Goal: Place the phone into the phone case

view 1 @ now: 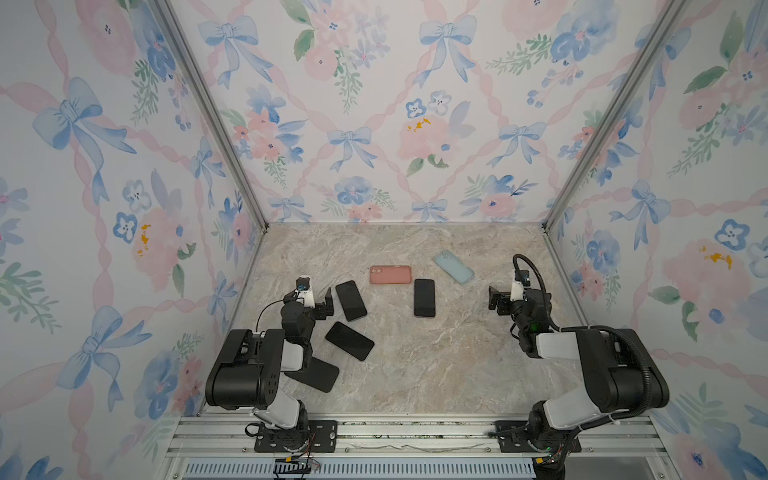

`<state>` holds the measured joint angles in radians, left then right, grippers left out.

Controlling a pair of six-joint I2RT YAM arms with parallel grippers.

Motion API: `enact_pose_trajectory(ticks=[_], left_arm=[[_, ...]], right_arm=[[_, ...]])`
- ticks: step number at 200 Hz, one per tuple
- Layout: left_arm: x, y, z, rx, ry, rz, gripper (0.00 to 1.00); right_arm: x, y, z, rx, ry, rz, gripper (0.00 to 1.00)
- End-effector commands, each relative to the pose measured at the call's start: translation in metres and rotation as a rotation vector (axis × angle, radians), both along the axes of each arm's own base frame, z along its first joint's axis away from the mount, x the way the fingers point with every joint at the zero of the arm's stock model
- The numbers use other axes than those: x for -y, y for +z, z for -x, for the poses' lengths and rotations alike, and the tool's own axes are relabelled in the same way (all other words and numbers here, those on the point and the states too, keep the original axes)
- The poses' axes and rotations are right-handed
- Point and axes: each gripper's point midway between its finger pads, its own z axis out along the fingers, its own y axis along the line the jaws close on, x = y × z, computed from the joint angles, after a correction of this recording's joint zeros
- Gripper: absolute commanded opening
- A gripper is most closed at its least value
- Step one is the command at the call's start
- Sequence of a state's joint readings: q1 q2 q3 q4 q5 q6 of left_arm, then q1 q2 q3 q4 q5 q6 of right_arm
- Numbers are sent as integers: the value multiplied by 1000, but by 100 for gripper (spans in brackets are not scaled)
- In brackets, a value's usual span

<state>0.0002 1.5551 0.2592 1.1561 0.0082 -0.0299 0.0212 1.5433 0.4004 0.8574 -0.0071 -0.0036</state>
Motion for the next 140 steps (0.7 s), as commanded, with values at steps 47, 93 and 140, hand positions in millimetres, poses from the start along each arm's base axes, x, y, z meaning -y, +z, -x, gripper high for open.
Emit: enact_pose_trajectory(ticks=[47,93,140], left_arm=[[-1,1,1,8,4,1,98],[0,1,2,9,22,-21,98],[-1,0,1,7,29,-16,98]], right_arm=[[1,5,-3,25,-2,-6,97],[2,6,-3,27,-3,-7,97],[1,6,-3,26,-1,-7,97]])
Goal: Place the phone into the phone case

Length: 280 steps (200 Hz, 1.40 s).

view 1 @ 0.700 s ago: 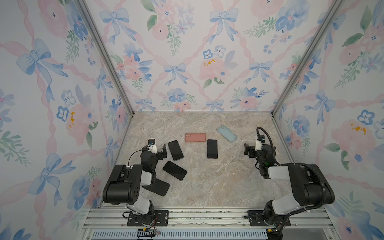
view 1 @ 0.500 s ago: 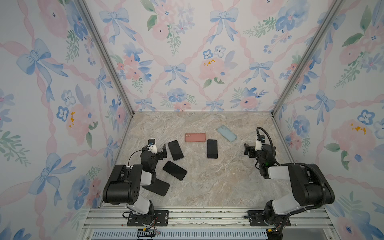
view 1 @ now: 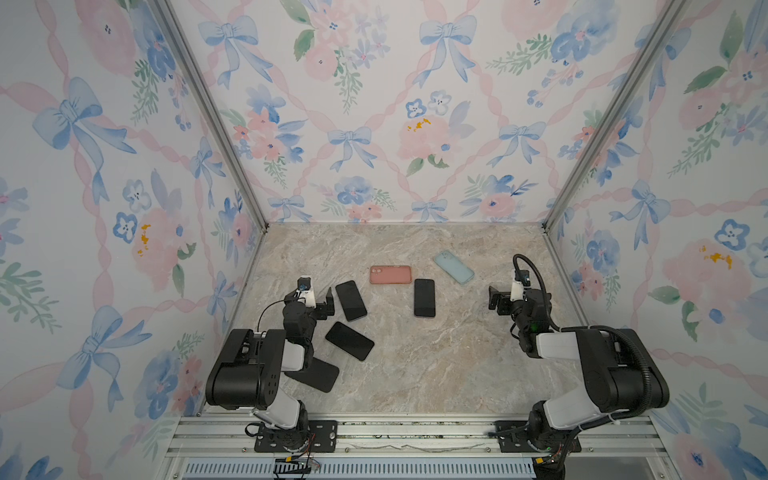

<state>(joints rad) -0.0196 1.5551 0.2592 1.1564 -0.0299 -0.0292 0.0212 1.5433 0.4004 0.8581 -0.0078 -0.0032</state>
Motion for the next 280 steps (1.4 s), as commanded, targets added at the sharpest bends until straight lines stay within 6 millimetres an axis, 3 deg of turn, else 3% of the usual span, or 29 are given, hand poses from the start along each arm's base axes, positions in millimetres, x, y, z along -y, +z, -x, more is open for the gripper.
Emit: enact_pose_trajectory(ticks=[1,67,86,107,126,150,163,214,248,280], left_arm=[[-2,0,1,7,13,-7,98],[-2,1,1,10,13,-12,98],[-9,10,1,26,79,-31,98],[-11,26,-2,7,128,-57,98],[-6,47,-7,-18,187,-87,98],[20,68,-14,-95,178,-14,98],[35,69,-13,-169,161,36,98],[86,48,15,-455,68,227,98],[92,37,31,-525,45,283,98],[97,21,40,-594,27,299,98]], right_arm=[[1,6,-3,25,-2,-7,97],[1,6,-3,26,-2,-6,97],[2,7,-1,37,-4,-7,97],[-10,26,4,52,27,44,97],[-30,44,7,-14,33,157,97],[-65,60,13,-44,84,203,97],[-88,68,17,-59,117,187,97],[-176,49,48,-251,281,59,97],[-213,33,57,-356,315,43,97],[-236,23,61,-423,348,25,97]])
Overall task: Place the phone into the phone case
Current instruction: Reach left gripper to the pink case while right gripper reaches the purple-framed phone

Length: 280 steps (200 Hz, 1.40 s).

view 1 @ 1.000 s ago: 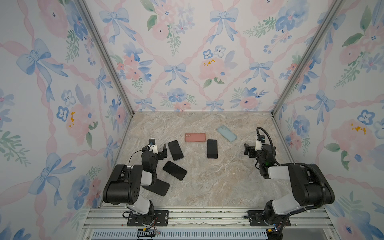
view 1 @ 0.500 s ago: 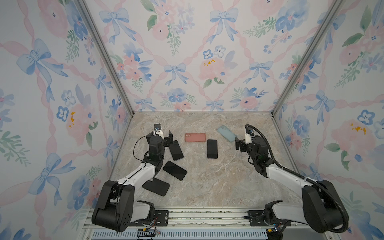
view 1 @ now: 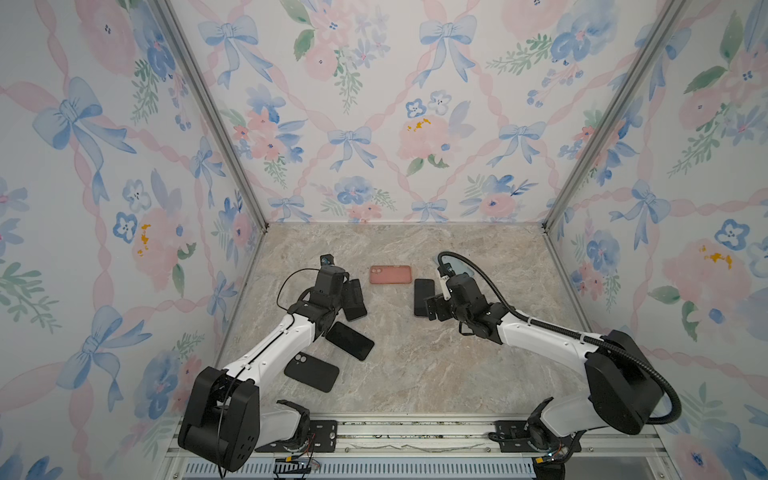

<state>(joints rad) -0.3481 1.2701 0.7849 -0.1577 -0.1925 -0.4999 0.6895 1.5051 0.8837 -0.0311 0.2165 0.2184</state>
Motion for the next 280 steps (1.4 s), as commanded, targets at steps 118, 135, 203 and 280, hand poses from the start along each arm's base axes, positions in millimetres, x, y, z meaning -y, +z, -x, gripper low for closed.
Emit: enact_pose_trajectory(ticks=[118,135,203,280], left_arm=[[60,-52,8,-282,-147,189,96],[70,-52,4,-287,-164,197,96],[93,-63,-9,-334,-233,218,94],[111,-76,-41,-360,-263,224,91]], right_arm=[[-21,-45,-20,-193,-4,110,92],[-16,-47,-29,-206,-43,98,92],[0,-53,-58,-271,-186,39,92],[-12,-42,-114,-262,-30,39,87]])
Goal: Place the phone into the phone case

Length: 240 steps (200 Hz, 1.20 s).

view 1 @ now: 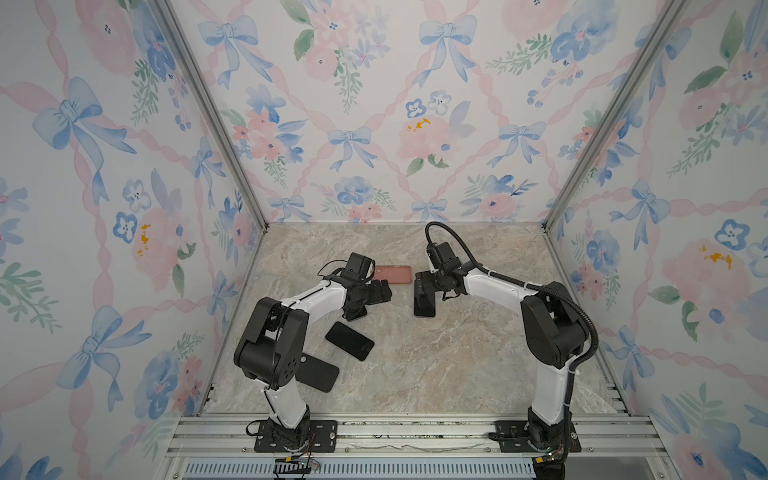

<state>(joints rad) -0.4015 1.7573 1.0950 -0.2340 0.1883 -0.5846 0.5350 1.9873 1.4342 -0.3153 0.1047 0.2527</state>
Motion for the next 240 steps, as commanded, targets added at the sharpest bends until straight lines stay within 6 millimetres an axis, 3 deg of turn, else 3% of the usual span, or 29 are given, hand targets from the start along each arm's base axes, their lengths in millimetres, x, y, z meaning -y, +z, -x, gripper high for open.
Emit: enact_pose_trajectory(ticks=[1,88,149,188,240], left_arm=[[7,-1,-11,2,-21,0,91],[5,-23,-45,-76,15,79,84],[4,-30,-52,-87,28,79,83],[-1,-35,-61,-90,44,78,82],[-6,-38,-70,-95,61,88,82]], right_arm=[[-4,1,-12,-31,75,-5,87],[-39,3,-69,-30,109,-163,82],[-57,-17,-84,-87,119,-263,79],[-68,-26,-95,-125,114,-350,69],[-78,-37,-92,-158,140,-369,58]])
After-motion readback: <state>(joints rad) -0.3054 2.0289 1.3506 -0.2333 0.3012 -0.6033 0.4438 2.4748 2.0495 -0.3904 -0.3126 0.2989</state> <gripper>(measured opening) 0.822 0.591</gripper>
